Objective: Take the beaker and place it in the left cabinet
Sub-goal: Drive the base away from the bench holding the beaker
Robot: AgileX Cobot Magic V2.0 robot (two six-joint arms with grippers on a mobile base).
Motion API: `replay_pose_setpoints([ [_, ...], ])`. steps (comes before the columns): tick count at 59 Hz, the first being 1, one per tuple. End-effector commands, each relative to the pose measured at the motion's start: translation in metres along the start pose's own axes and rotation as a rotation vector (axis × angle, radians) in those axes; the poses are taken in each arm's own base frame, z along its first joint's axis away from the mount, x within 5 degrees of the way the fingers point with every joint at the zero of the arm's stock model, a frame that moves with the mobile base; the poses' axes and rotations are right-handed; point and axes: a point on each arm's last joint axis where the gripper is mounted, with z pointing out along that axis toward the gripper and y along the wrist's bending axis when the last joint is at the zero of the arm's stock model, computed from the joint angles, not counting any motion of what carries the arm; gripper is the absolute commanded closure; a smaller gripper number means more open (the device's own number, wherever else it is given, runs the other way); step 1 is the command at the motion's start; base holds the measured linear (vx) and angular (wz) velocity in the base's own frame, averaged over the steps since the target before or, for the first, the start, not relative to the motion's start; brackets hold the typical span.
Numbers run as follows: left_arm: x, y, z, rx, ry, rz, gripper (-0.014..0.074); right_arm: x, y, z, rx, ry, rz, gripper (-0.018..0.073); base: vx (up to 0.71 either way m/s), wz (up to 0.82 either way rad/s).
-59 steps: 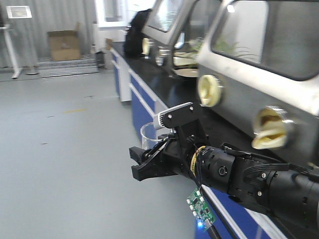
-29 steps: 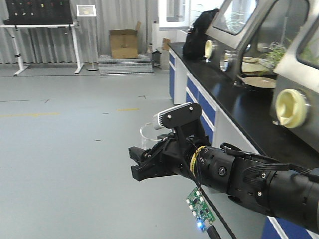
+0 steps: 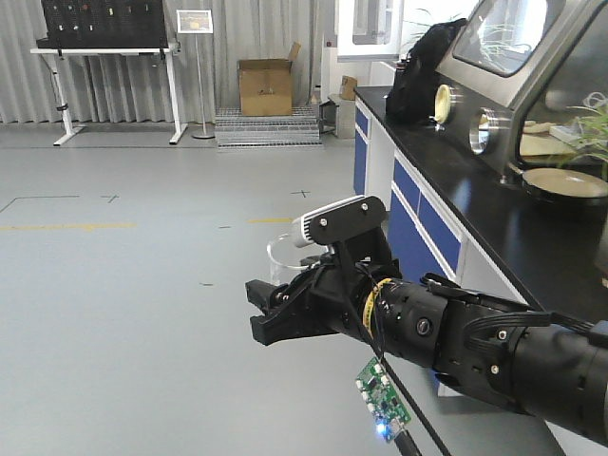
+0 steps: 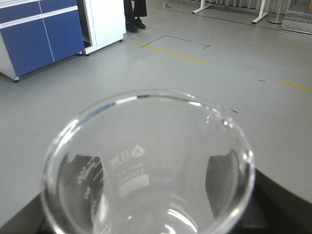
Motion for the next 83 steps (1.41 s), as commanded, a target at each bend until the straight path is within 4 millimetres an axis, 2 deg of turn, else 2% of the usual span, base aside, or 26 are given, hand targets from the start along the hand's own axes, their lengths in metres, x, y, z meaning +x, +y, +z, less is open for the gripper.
replay_pose_setpoints([
  [1, -0.0026, 0.0, -0.0013, -0.007, -0.077, -0.006, 0.0595, -0.0293, 0.0017, -0.0167, -0.024, -0.107, -0.003, 0.0562, 0.46, 0.05],
  [83, -0.0026, 0.0, -0.0013, -0.007, -0.077, -0.006, 0.0595, -0.0291, 0.0014, -0.0166, -0.022, -0.105, -0.003, 0.0562, 0.53, 0.05],
])
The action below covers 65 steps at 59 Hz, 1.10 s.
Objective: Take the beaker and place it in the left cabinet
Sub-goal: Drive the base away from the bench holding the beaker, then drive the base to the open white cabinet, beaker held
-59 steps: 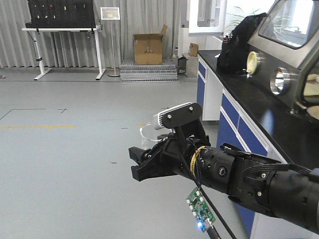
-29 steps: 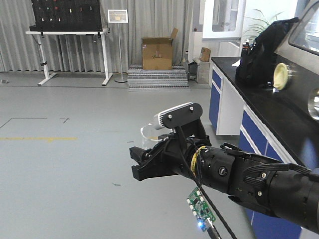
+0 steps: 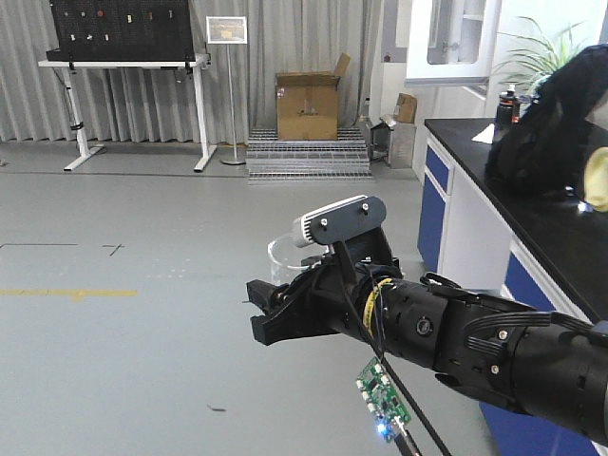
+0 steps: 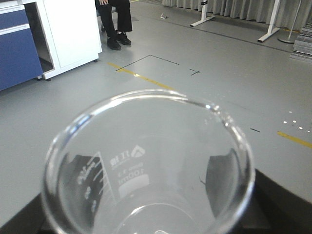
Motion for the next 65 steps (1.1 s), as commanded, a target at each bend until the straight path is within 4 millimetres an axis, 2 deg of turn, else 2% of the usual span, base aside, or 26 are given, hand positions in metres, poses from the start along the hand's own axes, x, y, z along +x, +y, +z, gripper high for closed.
replay_pose_setpoints([
  [1, -0.0026, 0.0, -0.0013, -0.007, -0.077, -0.006, 0.0595, -0.0293, 0.0017, -0.0167, -0.025, -0.107, -0.003, 0.0562, 0.57, 0.04],
  [65, -0.0026, 0.0, -0.0013, -0.007, -0.077, -0.006, 0.0595, -0.0293, 0.0017, -0.0167, -0.025, -0.107, -0.003, 0.0561, 0.62, 0.06],
])
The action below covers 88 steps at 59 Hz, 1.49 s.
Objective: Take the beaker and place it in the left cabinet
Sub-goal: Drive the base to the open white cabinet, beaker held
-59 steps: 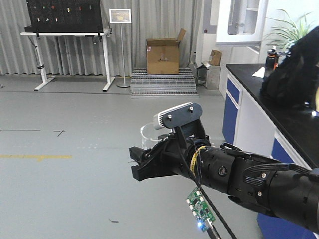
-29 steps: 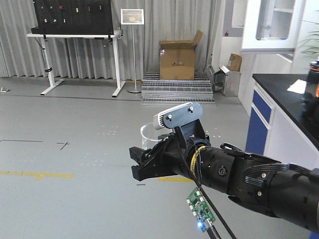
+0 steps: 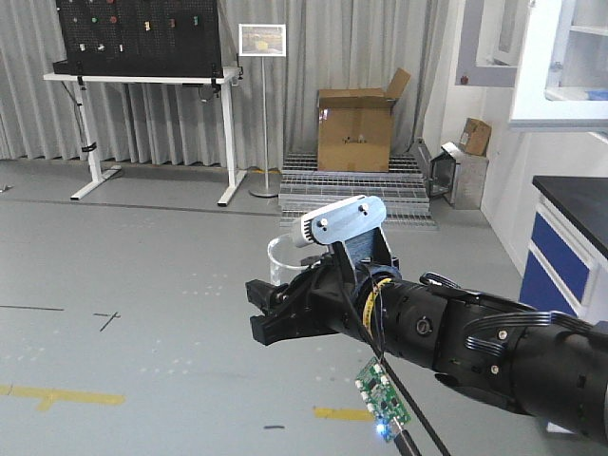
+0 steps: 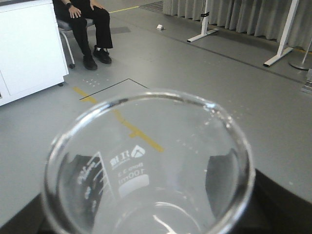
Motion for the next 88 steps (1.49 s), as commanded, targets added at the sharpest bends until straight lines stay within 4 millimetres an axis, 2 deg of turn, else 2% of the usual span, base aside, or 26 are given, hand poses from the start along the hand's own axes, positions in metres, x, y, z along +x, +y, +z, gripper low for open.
replay_pose_setpoints([
  [1, -0.0026, 0.0, -0.0013, -0.007, -0.077, -0.006, 0.0595, -0.0292, 0.0016, -0.0167, -0.024, -0.107, -0.003, 0.0561, 0.65, -0.01],
  [88, -0.0026, 0.0, -0.0013, -0.007, -0.077, -0.006, 0.0595, -0.0292, 0.0016, -0.0167, -0.024, -0.106, -0.003, 0.0561, 0.64, 0.0],
])
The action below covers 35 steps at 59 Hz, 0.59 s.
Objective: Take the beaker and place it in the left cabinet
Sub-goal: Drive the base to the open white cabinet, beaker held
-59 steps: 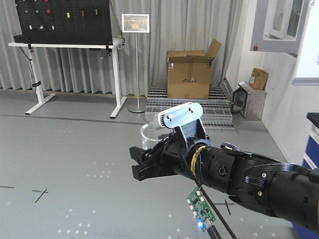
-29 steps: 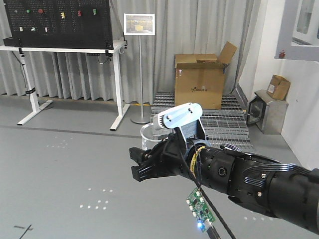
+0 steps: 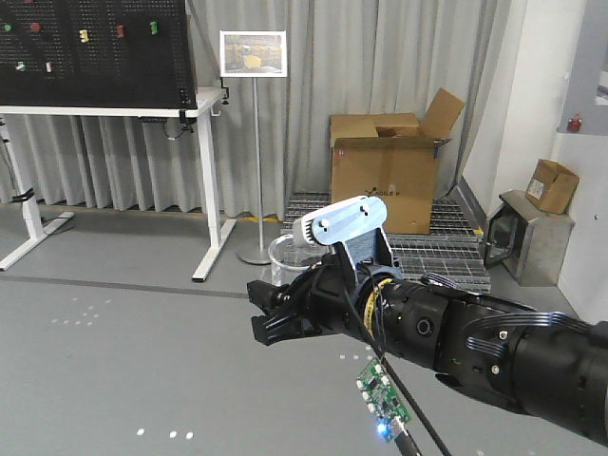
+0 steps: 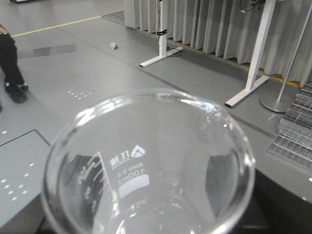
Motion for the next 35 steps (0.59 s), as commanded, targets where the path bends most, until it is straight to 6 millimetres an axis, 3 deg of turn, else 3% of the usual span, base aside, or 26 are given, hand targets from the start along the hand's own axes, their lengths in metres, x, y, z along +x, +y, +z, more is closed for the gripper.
replay_pose_setpoints([
  [1, -0.0026, 0.0, -0.0013, -0.007, -0.077, -0.006, 0.0595, -0.0295, 0.0016, -0.0167, -0.024, -0.107, -0.003, 0.0561, 0.62, -0.05],
  [35, -0.0026, 0.0, -0.0013, -0.007, -0.077, -0.006, 0.0595, -0.0295, 0.0016, -0.0167, -0.024, -0.108, -0.003, 0.0561, 0.61, -0.02],
])
